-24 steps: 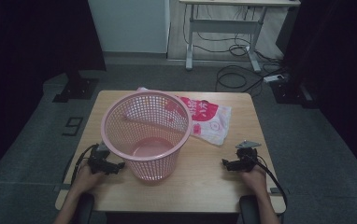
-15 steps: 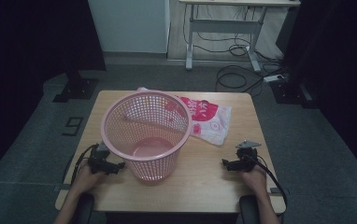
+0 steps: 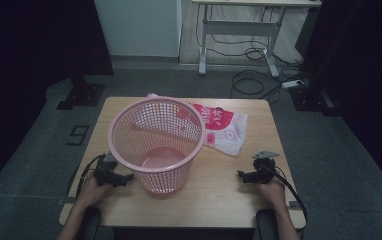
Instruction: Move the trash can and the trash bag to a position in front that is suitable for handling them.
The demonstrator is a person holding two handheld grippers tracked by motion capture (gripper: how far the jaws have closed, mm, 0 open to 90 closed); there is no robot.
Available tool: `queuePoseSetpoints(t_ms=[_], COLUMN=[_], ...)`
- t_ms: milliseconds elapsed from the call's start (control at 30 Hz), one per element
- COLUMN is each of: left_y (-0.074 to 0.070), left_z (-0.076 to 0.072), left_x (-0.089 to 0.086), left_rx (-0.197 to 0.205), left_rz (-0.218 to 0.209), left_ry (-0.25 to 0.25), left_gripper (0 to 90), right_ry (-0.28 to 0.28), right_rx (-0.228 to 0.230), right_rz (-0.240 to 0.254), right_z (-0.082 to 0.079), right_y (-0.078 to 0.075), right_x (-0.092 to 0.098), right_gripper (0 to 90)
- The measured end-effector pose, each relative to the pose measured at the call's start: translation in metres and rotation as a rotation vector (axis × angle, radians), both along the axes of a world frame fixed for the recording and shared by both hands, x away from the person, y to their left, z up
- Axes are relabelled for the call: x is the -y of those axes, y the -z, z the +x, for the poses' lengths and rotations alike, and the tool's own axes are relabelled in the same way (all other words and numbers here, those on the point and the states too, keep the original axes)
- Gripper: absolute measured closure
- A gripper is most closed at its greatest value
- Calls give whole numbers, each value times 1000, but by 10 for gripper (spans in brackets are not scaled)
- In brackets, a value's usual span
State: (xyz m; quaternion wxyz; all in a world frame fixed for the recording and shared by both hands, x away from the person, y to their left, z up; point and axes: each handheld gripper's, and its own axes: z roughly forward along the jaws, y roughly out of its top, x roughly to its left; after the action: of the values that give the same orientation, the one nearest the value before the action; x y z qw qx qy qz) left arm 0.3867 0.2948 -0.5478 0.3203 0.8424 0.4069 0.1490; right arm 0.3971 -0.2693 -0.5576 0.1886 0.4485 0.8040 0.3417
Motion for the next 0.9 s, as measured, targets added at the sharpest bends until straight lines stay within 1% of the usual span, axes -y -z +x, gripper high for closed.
queuePoseSetpoints(t_ms=[233,567,600,733,900], left_y=[0,0,0,0,0], left_z=[0,0,0,0,0], left_x=[0,0,0,0,0], left_rx=[0,1,0,0,0], left_rz=[-1,0,-1,-1,-1], left_ry=[1,-1,0,-1,-1], left_gripper=[0,0,0,0,0], right_ry=[0,16,22,33,37], right_rx=[0,-27,-34,-18,-22], right_rz=[0,-11,-10,-4,2], right_z=[0,4,6,11,23], right_y=[0,-3,-4,-12,-24], right_x=[0,-1,0,0,-2], right_gripper=[0,0,0,18,39])
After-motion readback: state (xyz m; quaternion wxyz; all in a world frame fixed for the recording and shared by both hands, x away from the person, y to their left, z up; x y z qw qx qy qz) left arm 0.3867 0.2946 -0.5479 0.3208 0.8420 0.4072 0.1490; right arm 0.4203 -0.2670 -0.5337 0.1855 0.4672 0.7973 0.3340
